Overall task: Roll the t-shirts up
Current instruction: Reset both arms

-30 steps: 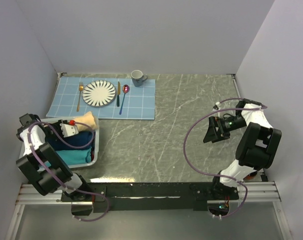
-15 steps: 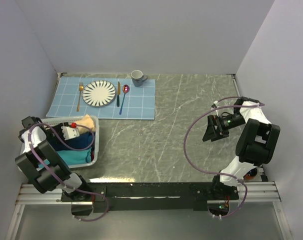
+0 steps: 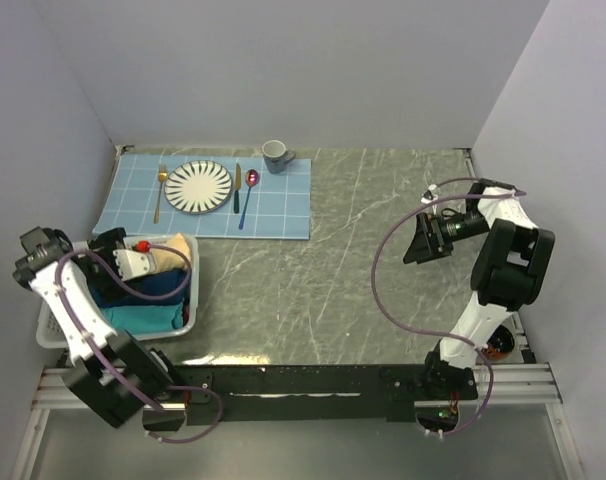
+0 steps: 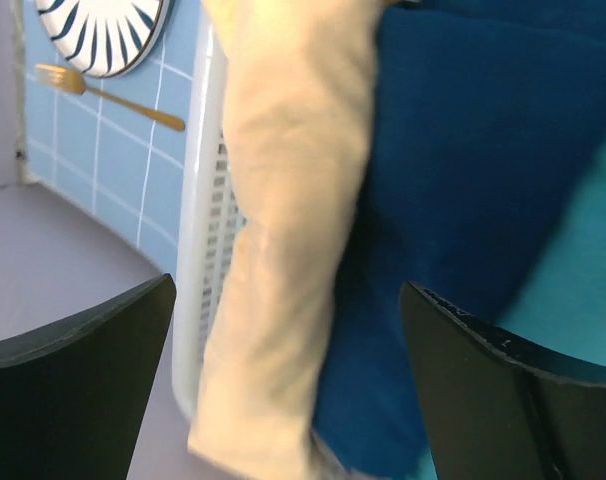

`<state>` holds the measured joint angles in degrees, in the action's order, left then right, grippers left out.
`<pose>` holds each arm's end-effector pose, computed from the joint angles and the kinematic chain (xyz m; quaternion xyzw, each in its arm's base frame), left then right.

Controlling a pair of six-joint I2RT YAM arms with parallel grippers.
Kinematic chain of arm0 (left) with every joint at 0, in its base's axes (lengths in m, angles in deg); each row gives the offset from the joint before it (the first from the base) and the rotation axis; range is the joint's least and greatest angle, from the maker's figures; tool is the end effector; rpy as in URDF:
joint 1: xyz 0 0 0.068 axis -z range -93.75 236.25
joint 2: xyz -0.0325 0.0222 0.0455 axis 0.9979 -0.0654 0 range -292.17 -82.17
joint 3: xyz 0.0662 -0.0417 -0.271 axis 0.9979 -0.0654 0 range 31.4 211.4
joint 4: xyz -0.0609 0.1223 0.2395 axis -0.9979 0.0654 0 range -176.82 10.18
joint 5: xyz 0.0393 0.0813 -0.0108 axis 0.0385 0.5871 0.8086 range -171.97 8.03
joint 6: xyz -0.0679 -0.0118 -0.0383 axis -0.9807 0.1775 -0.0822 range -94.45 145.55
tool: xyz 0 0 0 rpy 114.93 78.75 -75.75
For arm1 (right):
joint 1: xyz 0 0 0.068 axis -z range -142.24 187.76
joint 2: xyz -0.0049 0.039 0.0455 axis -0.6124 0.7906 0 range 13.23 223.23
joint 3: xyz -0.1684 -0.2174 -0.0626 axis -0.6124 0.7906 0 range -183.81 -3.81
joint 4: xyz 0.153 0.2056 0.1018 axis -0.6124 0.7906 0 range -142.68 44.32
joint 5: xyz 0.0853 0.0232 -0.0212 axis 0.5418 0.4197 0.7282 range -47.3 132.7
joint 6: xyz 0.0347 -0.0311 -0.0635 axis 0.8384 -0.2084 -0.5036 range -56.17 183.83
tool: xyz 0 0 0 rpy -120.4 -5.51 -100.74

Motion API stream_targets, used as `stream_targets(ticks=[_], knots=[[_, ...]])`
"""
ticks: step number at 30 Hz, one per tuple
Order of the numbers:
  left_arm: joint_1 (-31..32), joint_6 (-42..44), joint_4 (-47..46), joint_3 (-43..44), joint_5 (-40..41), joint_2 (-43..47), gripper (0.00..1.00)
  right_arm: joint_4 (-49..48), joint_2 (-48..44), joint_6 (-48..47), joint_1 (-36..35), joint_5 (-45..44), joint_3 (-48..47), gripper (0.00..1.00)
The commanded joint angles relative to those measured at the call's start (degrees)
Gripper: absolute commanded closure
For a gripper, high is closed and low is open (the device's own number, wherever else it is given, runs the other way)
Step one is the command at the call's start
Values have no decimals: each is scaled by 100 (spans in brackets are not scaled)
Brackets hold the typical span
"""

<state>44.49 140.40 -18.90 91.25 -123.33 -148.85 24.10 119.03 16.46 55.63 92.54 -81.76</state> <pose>0.1865 0.1066 0.2729 0.5898 0.7170 0.0507 0.3679 0.3232 -0.0499 0.1944 -0.1772 0.8835 0.4143 0.1280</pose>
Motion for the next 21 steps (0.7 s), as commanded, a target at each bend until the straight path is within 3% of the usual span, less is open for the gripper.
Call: stream_targets(ticks=[1,3,4,5,6,7,8,9,10,11,12,15,16,18,19,21], knots=[[-60,2859,1057,-333,339,962,1,602,135,-324,-20,474,-597,0],[-52,2405,856,-273,-281,1094,1,480,-76,-413,-46,308,-677,0],[-43,1340,628,-12,-693,1113,1,174,-468,-65,-81,115,-608,0],[-43,790,182,122,-1489,1139,1,-734,-707,435,-186,-87,-511,0],[53,158,-188,245,-1776,1287,1,-1082,-945,1118,-257,-237,-423,0],[158,-1405,-600,429,-1987,1384,1,-1338,-1347,1369,-310,-499,-318,0],[298,-2335,-1640,509,-2120,1490,1,-2036,-1569,1728,-371,-711,-230,0],[778,-3466,-2390,562,-1965,1691,1,-2461,-1780,2671,-537,-1087,-116,0],[1166,-6401,-3346,406,-1450,1823,1,-2752,-2139,2942,-582,-1448,-10,0],[1614,-7771,-5574,169,235,2129,1,-2999,-2299,3066,-600,-1408,8,0],[2410,-8602,-6040,-68,1017,2219,1,-3210,-2501,3224,-626,-1442,69,0],[3293,-9732,-6011,296,2083,1784,1,-4221,-3380,3945,-845,-2091,447,0],[3410,-10658,-6001,429,2376,1581,1,-4449,-3677,4025,-933,-2215,491,0],[3473,-11446,-5905,649,2816,948,1,-4635,-3943,4254,-1083,-2602,509,0],[3473,-12111,-5948,633,2696,789,1,-4671,-4118,4263,-1214,-2655,466,0],[3516,-12415,-6342,345,2493,577,1,-4689,-4242,4394,-1329,-2918,352,0]])
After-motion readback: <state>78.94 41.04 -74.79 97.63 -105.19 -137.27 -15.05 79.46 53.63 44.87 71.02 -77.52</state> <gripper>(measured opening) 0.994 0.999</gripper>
